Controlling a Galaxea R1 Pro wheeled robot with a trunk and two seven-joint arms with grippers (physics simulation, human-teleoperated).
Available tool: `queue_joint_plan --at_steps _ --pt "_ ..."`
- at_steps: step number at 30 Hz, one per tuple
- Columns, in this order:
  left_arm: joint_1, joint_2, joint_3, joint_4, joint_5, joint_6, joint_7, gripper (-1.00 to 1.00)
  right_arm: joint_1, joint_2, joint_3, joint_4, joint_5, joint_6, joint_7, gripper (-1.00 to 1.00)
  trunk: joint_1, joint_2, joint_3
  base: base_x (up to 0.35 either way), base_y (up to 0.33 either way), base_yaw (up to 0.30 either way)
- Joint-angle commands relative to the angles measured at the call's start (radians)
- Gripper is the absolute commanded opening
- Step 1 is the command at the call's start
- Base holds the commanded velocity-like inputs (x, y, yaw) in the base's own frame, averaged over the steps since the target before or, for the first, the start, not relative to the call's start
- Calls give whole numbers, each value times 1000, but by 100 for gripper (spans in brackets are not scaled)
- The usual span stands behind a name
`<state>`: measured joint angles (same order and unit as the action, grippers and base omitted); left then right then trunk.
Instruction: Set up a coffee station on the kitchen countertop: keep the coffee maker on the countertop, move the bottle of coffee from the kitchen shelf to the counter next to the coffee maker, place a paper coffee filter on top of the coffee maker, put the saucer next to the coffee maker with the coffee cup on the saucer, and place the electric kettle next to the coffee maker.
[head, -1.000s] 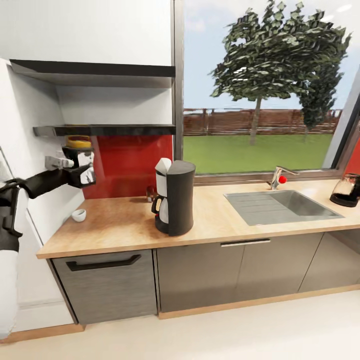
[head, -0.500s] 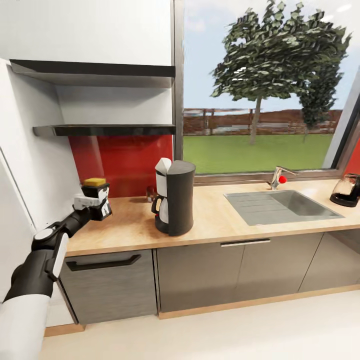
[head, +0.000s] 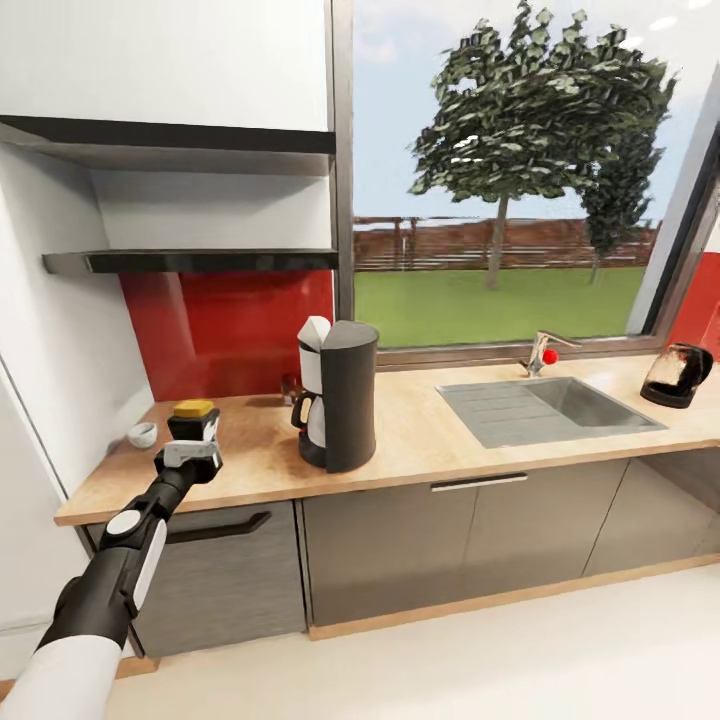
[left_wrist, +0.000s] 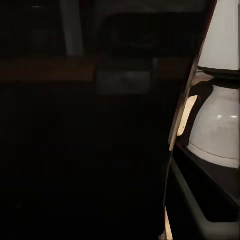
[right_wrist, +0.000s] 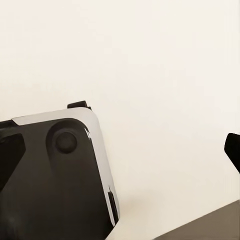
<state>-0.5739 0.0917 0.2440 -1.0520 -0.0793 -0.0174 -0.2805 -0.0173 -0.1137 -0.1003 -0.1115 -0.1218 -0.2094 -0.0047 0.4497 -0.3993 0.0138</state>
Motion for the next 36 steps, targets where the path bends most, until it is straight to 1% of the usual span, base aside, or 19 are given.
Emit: queue_joint_plan --at_steps 1,6,15,21,26,31,36 --pt "0 0 3 0 -10 -3 -6 -100 0 0 -3 1 -7 -4 2 100 0 -1 0 0 0 -17" --pt "-1 -1 2 6 -11 -4 -2 -100 0 0 -1 1 -7 -4 2 100 0 -1 0 15 0 -6" --pt "-1 -3 3 28 -12 -10 0 -100 0 0 -2 1 -7 -5 2 100 0 -1 0 291 56 0" --pt "-1 -3 4 73 -12 -65 1 -100 0 -1 -1 7 -5 -3 0 100 0 -1 0 325 91 0" --pt "-1 -2 4 93 -12 -71 1 -100 0 -1 -1 7 -5 -1 0 100 0 -1 0 295 208 -13" --pt "-1 -1 0 129 -13 -74 1 -100 0 -1 -1 7 -5 -1 0 100 0 -1 0 283 233 -158" --pt "-1 -2 -2 135 -11 -75 1 -100 0 -1 -1 7 -5 -1 0 100 0 -1 0 281 232 -21"
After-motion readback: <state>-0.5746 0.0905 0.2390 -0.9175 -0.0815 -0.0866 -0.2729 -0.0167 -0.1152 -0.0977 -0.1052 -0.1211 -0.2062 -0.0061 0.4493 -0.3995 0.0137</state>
